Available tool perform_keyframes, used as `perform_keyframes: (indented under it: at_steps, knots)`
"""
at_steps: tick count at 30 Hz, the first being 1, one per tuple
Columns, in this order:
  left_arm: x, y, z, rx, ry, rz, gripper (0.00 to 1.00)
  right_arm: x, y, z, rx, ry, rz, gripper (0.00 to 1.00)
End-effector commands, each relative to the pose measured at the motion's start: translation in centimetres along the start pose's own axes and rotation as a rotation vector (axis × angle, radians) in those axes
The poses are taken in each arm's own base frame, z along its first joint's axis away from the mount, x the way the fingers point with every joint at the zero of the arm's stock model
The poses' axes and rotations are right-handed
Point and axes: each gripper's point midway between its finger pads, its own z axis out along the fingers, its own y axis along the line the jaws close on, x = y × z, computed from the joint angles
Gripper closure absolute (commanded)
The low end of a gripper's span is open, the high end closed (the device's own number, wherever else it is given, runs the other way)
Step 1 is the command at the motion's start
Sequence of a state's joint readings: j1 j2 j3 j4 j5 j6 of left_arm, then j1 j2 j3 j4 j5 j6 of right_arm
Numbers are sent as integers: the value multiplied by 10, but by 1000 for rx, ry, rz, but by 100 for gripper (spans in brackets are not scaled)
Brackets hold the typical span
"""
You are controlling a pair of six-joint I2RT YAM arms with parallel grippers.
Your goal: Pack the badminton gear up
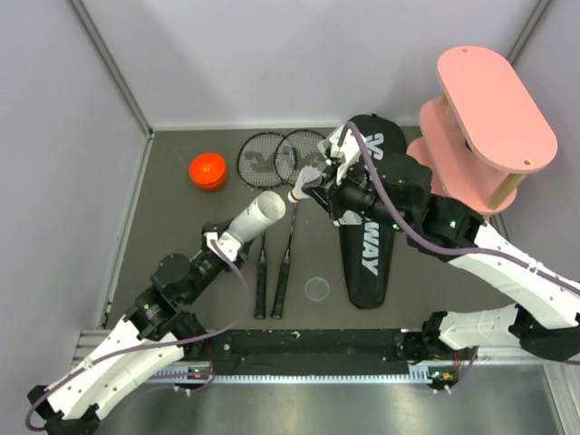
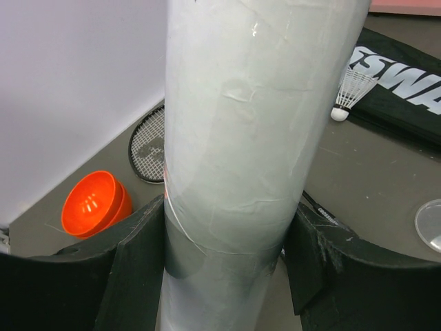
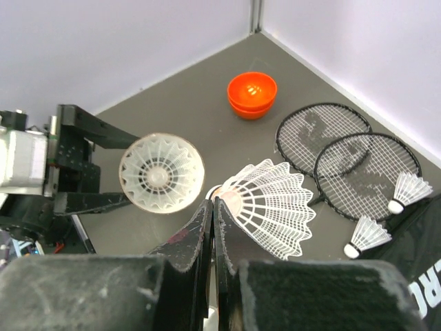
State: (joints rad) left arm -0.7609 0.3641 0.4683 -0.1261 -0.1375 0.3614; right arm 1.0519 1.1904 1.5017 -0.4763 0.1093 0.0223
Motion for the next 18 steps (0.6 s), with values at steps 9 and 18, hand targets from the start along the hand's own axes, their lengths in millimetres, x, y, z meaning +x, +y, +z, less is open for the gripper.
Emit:
perform_keyframes:
  at_steps: [9, 18]
  knots:
    - [-20, -3, 4, 31, -75, 6, 100, -46, 57, -13, -291, -149, 84, 100]
    - [-23, -2, 2, 28, -89, 2, 100, -6, 60, 19, -246, -103, 96, 100]
